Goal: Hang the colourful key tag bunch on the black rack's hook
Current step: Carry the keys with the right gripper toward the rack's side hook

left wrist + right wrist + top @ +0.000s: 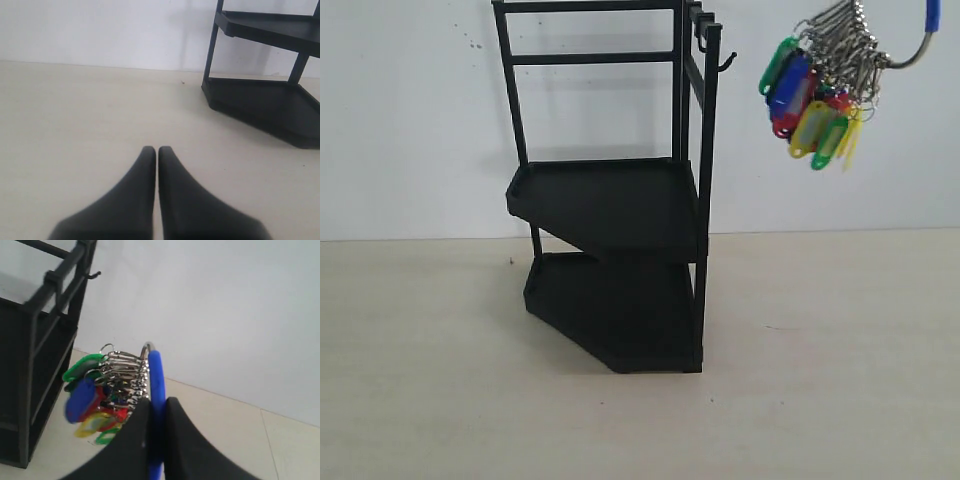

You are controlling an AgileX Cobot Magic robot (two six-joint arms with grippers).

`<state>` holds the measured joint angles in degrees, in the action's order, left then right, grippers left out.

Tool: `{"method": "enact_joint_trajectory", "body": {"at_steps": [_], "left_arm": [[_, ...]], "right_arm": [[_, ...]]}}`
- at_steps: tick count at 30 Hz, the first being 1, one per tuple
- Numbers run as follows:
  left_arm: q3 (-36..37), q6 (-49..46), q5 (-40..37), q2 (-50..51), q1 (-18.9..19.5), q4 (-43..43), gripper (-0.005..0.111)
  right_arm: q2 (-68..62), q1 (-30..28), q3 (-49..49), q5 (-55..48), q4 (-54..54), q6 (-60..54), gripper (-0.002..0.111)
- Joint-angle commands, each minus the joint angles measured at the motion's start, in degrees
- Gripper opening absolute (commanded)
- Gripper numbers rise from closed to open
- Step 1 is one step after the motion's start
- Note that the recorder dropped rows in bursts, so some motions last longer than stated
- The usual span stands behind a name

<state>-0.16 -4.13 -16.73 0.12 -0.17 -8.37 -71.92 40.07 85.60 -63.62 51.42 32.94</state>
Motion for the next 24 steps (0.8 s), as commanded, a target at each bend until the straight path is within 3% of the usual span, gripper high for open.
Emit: {"method": "enact_joint_trajectory", "body": {"at_steps": [1, 4, 10, 24], "left_arm": [[0.16, -0.2, 0.39, -0.12, 0.14, 0.28, 0.004], [0.16, -0.2, 0.39, -0.12, 0.14, 0.28, 0.004], [0.16, -0.2, 0.39, -0.12, 0.14, 0.28, 0.004], [0.16, -0.2, 0.39, -0.12, 0.14, 0.28, 0.004]], "right_arm": [[-1.48, -9.89, 0.22, 9.75, -8.94, -4.74, 0.0], [-5.37, -13.24, 0.22, 14.62, -10.48, -6.86, 0.0], [-12.5, -13.24, 0.22, 23.35, -10.05, -6.62, 0.0], [-14.7, -15.19, 0.34, 29.51, -9.4, -2.84, 0.0]]}}
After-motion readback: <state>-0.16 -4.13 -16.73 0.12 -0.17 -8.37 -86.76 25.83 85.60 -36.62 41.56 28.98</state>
